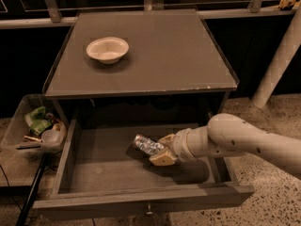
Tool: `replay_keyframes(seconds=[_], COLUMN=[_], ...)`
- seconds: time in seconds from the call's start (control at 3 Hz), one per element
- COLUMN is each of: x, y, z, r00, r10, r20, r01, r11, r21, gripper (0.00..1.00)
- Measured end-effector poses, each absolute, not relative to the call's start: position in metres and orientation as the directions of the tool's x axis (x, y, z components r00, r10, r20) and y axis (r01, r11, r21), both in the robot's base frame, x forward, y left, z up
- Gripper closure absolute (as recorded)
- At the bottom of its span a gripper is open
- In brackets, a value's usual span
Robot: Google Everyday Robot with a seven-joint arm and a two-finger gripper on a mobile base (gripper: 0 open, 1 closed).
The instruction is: Place redbull can into top drawer
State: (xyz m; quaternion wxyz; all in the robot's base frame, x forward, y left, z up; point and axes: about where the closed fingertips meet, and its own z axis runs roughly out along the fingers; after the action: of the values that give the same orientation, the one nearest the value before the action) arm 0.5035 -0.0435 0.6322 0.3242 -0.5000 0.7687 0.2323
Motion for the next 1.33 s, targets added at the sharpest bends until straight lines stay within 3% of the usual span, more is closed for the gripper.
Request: replay_keyframes(seconds=[0.33, 0.67, 1.33], x=[0.5081, 0.509, 0.509], y=[-0.0434, -0.0433, -0.0433], z=[0.615, 0.615, 0.615], r00=[-0.309, -0.308, -0.308], r10=[-0.62, -0.62, -0.62], r20=[-0.721, -0.722, -0.722], r01=[-0.907, -0.906, -0.906], r11=[0.42, 0.422, 0.422], r21=[0.027, 0.025, 0.025], gripper=[1.0, 0.82, 0.36])
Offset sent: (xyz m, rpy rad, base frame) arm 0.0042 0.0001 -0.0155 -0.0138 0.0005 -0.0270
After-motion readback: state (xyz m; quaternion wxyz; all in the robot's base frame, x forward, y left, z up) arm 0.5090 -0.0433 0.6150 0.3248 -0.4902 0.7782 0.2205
